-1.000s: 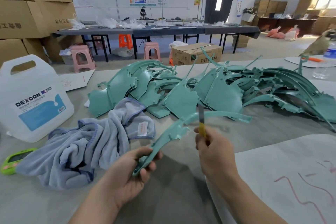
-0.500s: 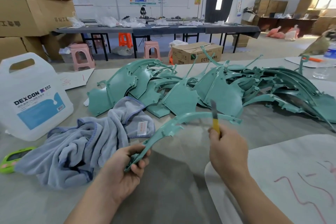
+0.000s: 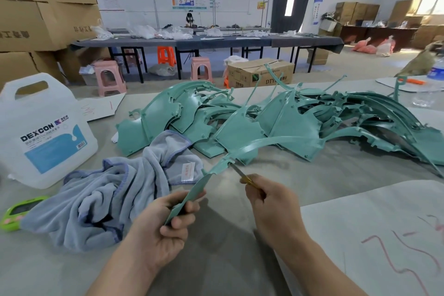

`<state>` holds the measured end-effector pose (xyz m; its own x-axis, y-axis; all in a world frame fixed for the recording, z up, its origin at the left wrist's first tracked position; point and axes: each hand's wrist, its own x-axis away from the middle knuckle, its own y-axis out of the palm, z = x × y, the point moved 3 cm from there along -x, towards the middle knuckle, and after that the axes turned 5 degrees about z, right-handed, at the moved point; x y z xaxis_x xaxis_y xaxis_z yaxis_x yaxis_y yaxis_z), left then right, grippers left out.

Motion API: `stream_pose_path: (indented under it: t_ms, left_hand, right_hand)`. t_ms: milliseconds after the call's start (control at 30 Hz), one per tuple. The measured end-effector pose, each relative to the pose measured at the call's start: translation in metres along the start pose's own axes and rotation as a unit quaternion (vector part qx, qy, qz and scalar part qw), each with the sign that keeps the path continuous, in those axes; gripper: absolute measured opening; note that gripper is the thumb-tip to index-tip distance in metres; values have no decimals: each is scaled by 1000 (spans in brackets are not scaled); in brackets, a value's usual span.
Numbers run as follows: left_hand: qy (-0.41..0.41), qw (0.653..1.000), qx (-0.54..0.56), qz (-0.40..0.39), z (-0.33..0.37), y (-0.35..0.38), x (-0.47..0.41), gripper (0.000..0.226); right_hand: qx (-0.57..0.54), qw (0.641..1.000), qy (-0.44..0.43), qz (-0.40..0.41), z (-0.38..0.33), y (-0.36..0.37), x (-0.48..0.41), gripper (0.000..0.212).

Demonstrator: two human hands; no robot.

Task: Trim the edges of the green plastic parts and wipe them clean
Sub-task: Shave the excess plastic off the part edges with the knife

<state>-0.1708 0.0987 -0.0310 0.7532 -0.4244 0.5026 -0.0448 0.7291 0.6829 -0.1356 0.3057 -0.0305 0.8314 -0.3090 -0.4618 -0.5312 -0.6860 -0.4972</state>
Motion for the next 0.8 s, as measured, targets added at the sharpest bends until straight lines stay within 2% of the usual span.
stream_pose_path:
  t_ms: [233,400,567,800]
  left_hand:
    - [-39,999,-3,-27,-6,0,4,53]
    - [-51,998,-17,-30,-7,1,5,56]
    - [-75,994,-29,-70,-7,1,10,65]
    - [-83,992,-47,-88,-2,-1,12,63]
  right_hand:
    - [40,997,-15,70,3,-13,-8,22]
    - [21,995,-49,79,2,-12,-7,24]
    - [17,992,-69,104,4,-18,-8,20]
    - [8,981,-11,191,10,-40,-14,18]
